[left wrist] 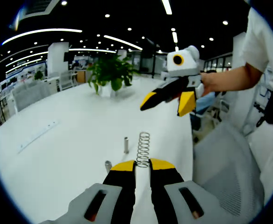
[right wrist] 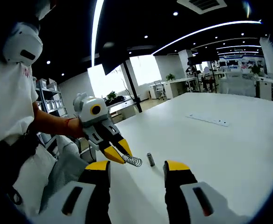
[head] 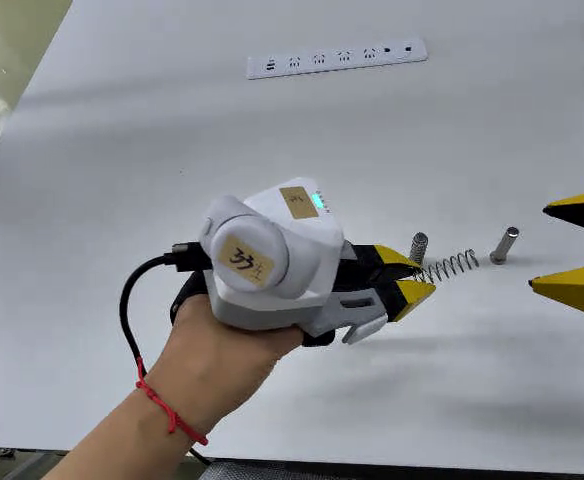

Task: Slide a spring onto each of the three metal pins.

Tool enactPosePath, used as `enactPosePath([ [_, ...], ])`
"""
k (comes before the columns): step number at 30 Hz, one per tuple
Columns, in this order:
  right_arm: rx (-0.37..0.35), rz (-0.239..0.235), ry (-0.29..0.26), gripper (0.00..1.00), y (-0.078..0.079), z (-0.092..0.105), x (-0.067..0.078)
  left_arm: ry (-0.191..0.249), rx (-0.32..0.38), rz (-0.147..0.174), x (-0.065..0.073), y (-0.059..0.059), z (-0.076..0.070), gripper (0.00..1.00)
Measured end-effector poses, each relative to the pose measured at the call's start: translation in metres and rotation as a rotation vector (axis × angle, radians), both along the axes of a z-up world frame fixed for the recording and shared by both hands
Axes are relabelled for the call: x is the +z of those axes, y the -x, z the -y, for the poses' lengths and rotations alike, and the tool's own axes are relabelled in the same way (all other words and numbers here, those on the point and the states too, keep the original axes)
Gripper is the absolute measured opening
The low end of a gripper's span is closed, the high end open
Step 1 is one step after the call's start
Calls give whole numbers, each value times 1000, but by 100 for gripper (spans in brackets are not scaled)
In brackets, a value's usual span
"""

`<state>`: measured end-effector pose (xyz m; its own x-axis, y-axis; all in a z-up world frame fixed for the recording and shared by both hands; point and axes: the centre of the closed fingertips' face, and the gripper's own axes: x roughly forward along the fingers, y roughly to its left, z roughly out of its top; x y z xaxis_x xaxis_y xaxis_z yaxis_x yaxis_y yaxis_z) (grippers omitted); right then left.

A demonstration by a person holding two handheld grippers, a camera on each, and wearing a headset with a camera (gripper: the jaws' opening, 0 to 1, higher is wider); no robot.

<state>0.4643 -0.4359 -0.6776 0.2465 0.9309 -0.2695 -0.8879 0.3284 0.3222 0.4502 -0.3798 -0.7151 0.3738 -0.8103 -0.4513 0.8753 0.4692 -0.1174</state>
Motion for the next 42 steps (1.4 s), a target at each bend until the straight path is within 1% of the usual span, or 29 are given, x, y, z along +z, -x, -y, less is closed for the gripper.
enactPosePath([
  [1, -16, -18, -25, 45, -2, -3, 3, 18, 7, 7, 5, -1, 0, 10],
  [5, -41, -40, -70, 42, -6, -9, 8, 77, 30, 20, 18, -4, -1, 10],
  [8, -80, -76, -124, 38, -10, -14, 13, 118, 44, 31, 27, -6, -1, 10],
  [9, -97, -100, -152, 37, -12, -16, 15, 134, 49, 35, 31, -6, -1, 10],
  [10, -110, -114, -169, 36, -14, -17, 16, 142, 53, 37, 33, -7, -1, 10],
  [11, -123, -117, -182, 36, -15, -17, 17, 152, 59, 38, 35, -8, -1, 10],
  [13, -126, -132, -200, 34, -15, -20, 17, 179, 68, 43, 41, -9, -1, 10],
  [16, -138, -171, -260, 32, -15, -24, 23, 208, 79, 45, 47, -11, -2, 10],
  [17, -139, -175, -256, 32, -14, -25, 22, 217, 79, 48, 49, -11, -1, 10],
  [18, -141, -172, -260, 32, -14, -26, 22, 219, 79, 48, 49, -11, -1, 10],
  [21, -154, -230, -335, 29, -15, -30, 30, 230, 79, 52, 52, -11, 0, 10],
  [23, -158, -242, -352, 28, -16, -32, 31, 239, 80, 52, 54, -11, 1, 10],
  [25, -157, -244, -353, 27, -16, -34, 31, 248, 81, 54, 56, -12, 1, 10],
  [27, -154, -273, -384, 25, -14, -37, 35, 257, 82, 55, 58, -12, 2, 10],
  [32, -158, -292, -418, 21, -14, -39, 39, 275, 83, 59, 62, -13, 2, 10],
  [37, -165, -305, -449, 18, -16, -39, 44, 281, 80, 60, 63, -12, 3, 10],
  [42, -162, -298, -442, 13, -15, -39, 44, 289, 80, 61, 65, -13, 3, 11],
])
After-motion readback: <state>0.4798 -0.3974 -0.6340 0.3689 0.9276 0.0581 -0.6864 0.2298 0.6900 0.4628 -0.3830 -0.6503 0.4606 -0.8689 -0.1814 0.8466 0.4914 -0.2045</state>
